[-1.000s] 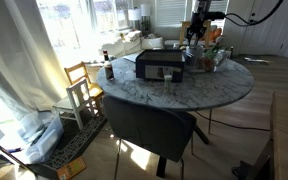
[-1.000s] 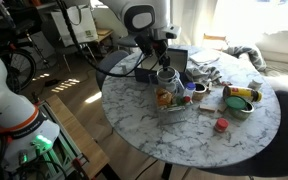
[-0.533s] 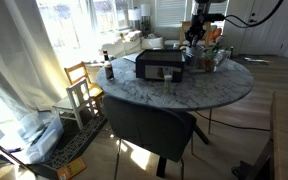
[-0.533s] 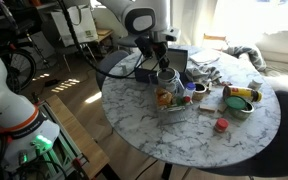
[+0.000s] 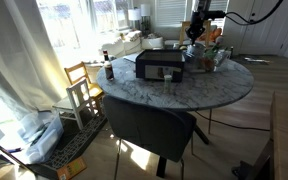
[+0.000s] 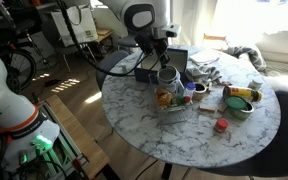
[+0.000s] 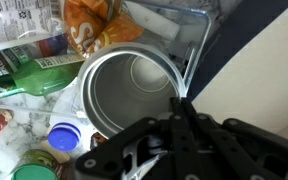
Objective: Put the silver cup inside the box
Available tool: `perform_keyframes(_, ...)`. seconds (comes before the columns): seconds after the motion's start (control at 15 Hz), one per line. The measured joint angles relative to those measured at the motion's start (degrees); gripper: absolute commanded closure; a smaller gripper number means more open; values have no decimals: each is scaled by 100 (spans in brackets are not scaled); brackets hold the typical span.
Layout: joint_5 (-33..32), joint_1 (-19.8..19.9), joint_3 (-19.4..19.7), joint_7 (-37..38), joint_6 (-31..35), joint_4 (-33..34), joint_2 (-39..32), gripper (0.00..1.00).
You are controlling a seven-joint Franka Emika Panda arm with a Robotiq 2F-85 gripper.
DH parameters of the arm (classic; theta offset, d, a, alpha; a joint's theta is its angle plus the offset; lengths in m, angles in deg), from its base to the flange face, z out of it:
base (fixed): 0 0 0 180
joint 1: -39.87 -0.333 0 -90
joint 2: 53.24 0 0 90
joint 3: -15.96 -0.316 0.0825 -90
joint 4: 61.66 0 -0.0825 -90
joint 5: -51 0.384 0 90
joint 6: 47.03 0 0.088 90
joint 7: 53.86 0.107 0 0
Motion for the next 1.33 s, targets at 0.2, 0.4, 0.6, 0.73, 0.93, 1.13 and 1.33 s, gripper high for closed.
perform_keyframes(0.2, -339, -53, 20, 106, -17, -108, 283, 99)
perform_keyframes(0.4, -835, -154, 22, 242, -144, -322, 672, 99)
perform_keyframes(0.6, -1691, -310, 7, 726, -179, -750, 1223, 99)
perform_keyframes(0.73, -2413, -374, -49, 1148, -173, -1090, 1652, 99)
perform_keyframes(0.93, -3484, -365, -260, 1714, -138, -1602, 2342, 99)
perform_keyframes(1.13, -4390, -324, -571, 2111, -136, -2058, 3004, 99)
perform_keyframes(1.33, -4674, -371, -823, 1923, -67, -2444, 3524, 99)
